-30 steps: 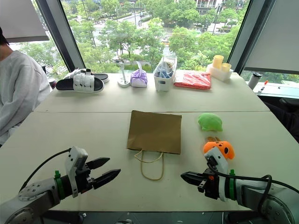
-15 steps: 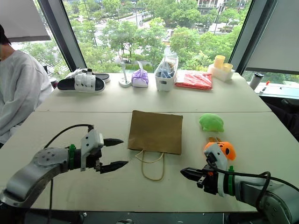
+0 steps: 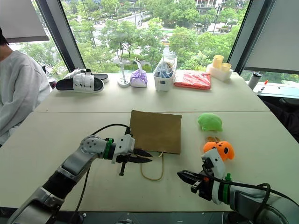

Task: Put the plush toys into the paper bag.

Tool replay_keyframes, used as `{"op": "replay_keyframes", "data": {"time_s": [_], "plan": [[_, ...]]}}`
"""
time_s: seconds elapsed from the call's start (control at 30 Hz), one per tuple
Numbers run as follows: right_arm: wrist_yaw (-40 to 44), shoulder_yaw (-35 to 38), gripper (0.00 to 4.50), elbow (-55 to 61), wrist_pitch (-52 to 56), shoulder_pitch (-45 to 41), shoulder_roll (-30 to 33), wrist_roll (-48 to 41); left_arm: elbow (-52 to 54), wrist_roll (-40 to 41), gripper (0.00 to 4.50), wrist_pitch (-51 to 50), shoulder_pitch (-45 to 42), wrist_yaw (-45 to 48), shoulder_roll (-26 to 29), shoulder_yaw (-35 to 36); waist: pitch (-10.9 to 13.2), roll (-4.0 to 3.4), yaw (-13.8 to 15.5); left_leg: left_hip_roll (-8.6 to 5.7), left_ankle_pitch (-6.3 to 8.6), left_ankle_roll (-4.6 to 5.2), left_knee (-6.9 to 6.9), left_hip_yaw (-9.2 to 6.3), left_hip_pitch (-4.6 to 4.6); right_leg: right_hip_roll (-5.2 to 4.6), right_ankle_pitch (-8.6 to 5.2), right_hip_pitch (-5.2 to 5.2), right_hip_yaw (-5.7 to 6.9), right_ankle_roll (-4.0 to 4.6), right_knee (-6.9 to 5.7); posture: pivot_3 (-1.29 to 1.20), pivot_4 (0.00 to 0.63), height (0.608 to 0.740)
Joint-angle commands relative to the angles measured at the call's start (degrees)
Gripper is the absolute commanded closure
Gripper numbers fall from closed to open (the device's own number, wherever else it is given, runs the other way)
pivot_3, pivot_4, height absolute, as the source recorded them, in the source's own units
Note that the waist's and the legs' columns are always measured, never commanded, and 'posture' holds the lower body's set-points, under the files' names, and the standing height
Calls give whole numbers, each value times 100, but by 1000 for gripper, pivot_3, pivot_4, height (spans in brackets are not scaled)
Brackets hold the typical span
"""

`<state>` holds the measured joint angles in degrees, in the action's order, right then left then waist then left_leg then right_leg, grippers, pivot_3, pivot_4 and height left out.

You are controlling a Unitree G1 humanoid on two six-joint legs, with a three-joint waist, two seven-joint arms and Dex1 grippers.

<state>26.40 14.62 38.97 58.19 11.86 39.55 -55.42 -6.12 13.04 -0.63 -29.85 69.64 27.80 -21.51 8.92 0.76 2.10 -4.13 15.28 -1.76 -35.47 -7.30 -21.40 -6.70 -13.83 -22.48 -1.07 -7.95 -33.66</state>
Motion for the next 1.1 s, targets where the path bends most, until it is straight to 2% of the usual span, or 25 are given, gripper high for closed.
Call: {"op": "replay_keyframes", "data": {"time_s": [0.03, 0.1, 0.2, 0.27, 0.5, 0.63, 0.87, 1.1], "plan": [[-64, 27, 4500, 207, -151, -30, -93, -95, -33, -4, 4470, 36, -223, -6, -56, 202, 0, 0, 1, 0, 0, 0, -4, 0, 0, 1, 0, 0, 0, 0, -2, 0, 150, 740], [-150, -116, 4500, 150, -240, -191, -213, 13, -129, 183, 4470, -471, -441, -306, -247, 422, 3, 4, 5, 0, 0, 0, -11, -2, 0, 2, 0, 1, 1, -1, -12, 0, 150, 740], [-268, -499, 4500, 147, -385, -524, -438, 214, -270, 931, 4470, -1907, -968, -1004, -827, 1010, 7, 12, 10, -2, 0, 0, -42, -16, -5, 4, -3, 5, 8, -6, -40, 0, 150, 740], [-340, -729, 4500, 126, -464, -707, -527, 401, -357, 1169, 4470, -2383, -1226, -1197, -1062, 1247, 7, 13, 2, -2, 0, 1, -55, -31, -5, 7, -6, 14, 17, -11, -44, 0, 150, 740], [-965, -1433, 4500, -501, -1109, -1553, -1362, 1456, -579, 1650, 4470, -3277, -1856, -1506, -1482, 1719, 6, 13, -168, -7, -1, -1, -49, -40, 1, 15, -7, 6, 18, -18, -64, 0, 150, 740], [-1025, -1679, 4500, -803, -1410, -1875, -1646, 1920, -555, 1814, 4470, -3669, -1980, -1676, -1641, 1830, 4, 11, -179, -6, -2, -4, -44, -45, 0, 17, -6, -3, 16, -17, -68, 0, 150, 740], [-1196, -1998, 4500, -1763, -1997, -2467, -1962, 2930, -164, 2298, 4470, -4493, -1986, -2288, -1980, 2133, 4, 10, -180, -6, -5, -10, -45, -52, 0, 18, -5, -2, 13, -16, -67, 0, 150, 740], [-1055, -2407, 4500, -2434, -2000, -2623, -2019, 3558, 271, 2633, 4470, -4917, -1833, -2743, -2169, 2301, 4, 10, -191, -7, -11, -20, -40, -50, 0, 18, -5, -6, 12, -15, -69, 0, 150, 740]]}}
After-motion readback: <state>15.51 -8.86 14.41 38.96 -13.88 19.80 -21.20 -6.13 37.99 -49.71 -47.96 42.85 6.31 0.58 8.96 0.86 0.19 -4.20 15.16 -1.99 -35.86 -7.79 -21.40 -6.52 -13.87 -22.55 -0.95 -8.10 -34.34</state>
